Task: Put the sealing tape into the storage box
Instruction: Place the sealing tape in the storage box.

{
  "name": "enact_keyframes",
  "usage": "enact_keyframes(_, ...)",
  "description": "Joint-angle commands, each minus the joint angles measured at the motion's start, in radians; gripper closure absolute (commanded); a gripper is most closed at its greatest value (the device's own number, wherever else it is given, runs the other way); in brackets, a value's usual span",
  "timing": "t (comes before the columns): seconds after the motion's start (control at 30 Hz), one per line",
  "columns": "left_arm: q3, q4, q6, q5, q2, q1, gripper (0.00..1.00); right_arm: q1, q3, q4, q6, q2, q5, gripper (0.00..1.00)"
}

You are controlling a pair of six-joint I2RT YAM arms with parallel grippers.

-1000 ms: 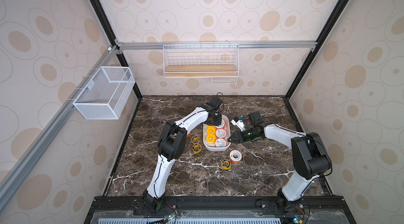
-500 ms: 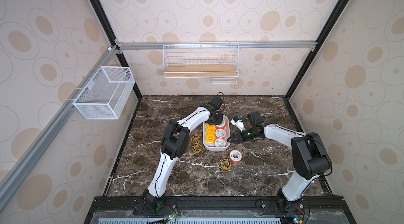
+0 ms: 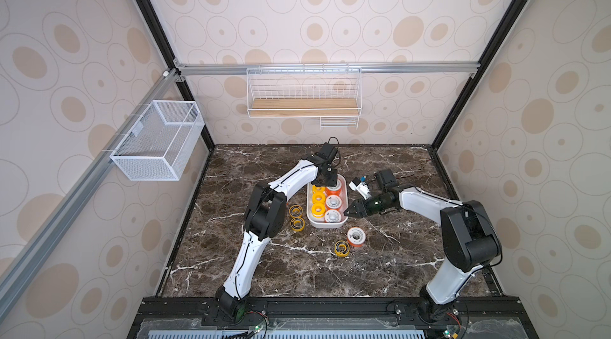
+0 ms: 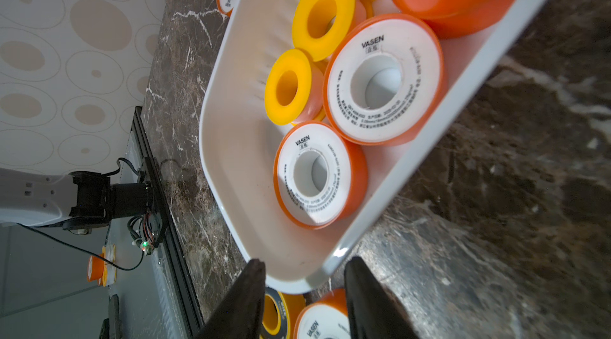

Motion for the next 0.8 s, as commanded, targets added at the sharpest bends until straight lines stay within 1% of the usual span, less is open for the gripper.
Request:
enact_keyframes(0.0, 0.049, -0.027, 0.0, -0.006, 0.015, 0.007, 0.54, 0.006, 0.007, -0.024, -0.019, -0.024, 0.004, 0.55)
enact_keyframes(0.1, 0.05, -0.03, 0.005, -0.001, 0.001, 0.007, 0.53, 0.006, 0.003, -0.029, -0.02, -0.038, 0.028, 0.54)
enact_keyframes(0.2, 0.041, -0.035, 0.015, 0.003, -0.031, 0.006, 0.53, 0.006, -0.001, -0.04, -0.024, -0.065, 0.078, 0.51)
enact_keyframes(0.37, -0.05, -0.01, 0.048, 0.002, -0.155, 0.006, 0.53, 0.006, -0.017, -0.062, -0.038, -0.122, 0.171, 0.49)
enact_keyframes(0.47, -0.177, 0.041, 0.07, 0.009, -0.271, 0.007, 0.53, 0.005, -0.034, -0.079, -0.043, -0.164, 0.235, 0.48)
enact_keyframes(0.63, -0.442, 0.156, 0.066, 0.006, -0.501, 0.009, 0.51, 0.006, -0.072, -0.111, -0.057, -0.238, 0.325, 0.46)
enact_keyframes(0.77, -0.594, 0.174, 0.069, -0.008, -0.656, 0.011, 0.51, 0.007, -0.102, -0.138, -0.058, -0.282, 0.363, 0.46)
